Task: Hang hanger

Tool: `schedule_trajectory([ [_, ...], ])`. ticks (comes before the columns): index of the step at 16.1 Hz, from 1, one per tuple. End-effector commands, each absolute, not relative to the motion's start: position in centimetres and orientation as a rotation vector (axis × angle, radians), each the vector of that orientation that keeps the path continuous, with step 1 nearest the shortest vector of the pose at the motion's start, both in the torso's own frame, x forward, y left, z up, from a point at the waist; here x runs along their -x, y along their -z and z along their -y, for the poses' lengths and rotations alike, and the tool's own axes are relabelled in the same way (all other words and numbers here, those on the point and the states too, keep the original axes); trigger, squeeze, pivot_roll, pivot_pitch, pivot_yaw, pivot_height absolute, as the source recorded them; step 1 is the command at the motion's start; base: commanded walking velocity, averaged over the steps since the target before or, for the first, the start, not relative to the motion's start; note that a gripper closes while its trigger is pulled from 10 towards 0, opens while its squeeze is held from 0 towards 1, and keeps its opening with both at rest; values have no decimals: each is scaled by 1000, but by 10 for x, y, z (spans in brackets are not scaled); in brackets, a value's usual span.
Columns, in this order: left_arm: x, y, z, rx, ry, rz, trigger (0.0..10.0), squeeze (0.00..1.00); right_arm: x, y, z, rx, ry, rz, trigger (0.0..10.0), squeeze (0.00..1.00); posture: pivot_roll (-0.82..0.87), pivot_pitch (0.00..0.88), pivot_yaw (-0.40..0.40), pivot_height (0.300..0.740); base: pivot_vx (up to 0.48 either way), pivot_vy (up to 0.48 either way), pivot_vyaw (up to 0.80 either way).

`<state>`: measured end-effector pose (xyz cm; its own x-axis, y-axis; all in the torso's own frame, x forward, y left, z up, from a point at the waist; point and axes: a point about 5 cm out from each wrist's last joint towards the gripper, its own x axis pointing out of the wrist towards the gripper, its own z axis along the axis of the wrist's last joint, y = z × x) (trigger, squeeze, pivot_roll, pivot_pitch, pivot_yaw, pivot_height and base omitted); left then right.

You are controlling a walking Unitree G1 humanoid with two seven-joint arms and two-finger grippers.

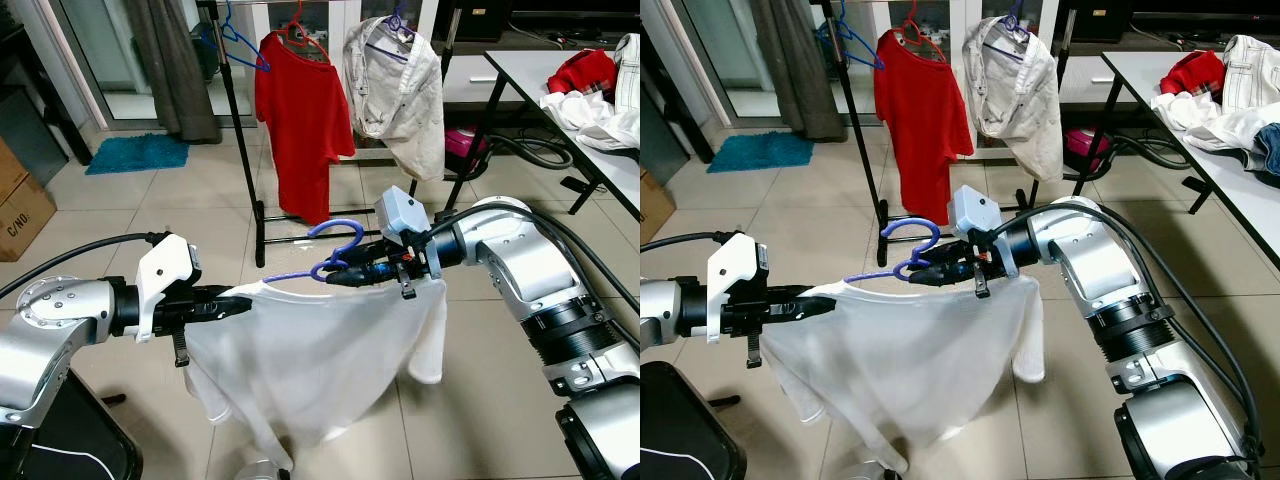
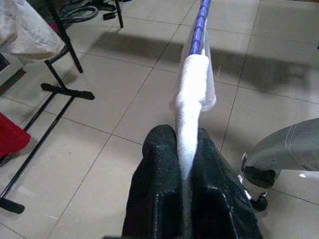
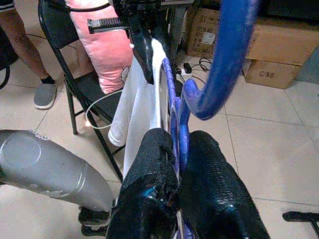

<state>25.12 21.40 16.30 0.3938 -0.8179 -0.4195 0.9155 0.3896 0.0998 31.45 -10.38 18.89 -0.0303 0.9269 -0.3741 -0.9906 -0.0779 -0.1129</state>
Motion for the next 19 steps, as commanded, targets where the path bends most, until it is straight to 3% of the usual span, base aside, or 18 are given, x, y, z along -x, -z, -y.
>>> schedule_trajectory([
  [1, -257, -177, -216, -343, 1102, -256, 0, 0, -311, -190, 100, 390, -1627, -194, 0, 0, -25, 0, 67, 740, 0, 0, 0],
  [4, -258, -178, -216, -335, 1094, -250, 0, 0, -309, -191, 101, 331, -1615, -190, 0, 0, -25, 0, 68, 740, 0, 0, 0],
  [5, -258, -178, -215, -337, 1085, -248, 10000, 0, -309, -193, 101, 310, -1617, -191, 0, 0, -25, 0, 66, 740, 0, 0, 0],
  [7, -258, -178, -215, -327, 1090, -244, 10000, 0, -309, -195, 102, 296, -1617, -201, 0, 0, -25, 0, 66, 740, 0, 0, 0],
  [8, -258, -178, -215, -323, 1093, -238, 10000, 1000, -309, -195, 103, 297, -1616, -207, 0, 0, -25, 0, 66, 740, 0, 0, 0],
  [14, -249, -187, -232, -323, 1081, -236, 10000, 1000, -315, -189, 125, 324, -1506, -252, 0, 0, -21, 0, 62, 740, 0, 0, 0],
  [17, -252, -194, -243, -348, 986, -175, 10000, 1000, -323, -191, 136, 344, -1407, -241, 0, 0, -24, 0, 62, 740, 0, 0, 0],
  [18, -253, -195, -246, -356, 956, -162, 10000, 0, -323, -192, 136, 331, -1397, -239, 0, 0, -24, 0, 61, 740, 0, 0, 0],
  [19, -254, -195, -248, -355, 923, -150, 10000, 0, -323, -193, 136, 327, -1387, -234, 0, 0, -24, 0, 61, 740, 0, 0, 0],
])
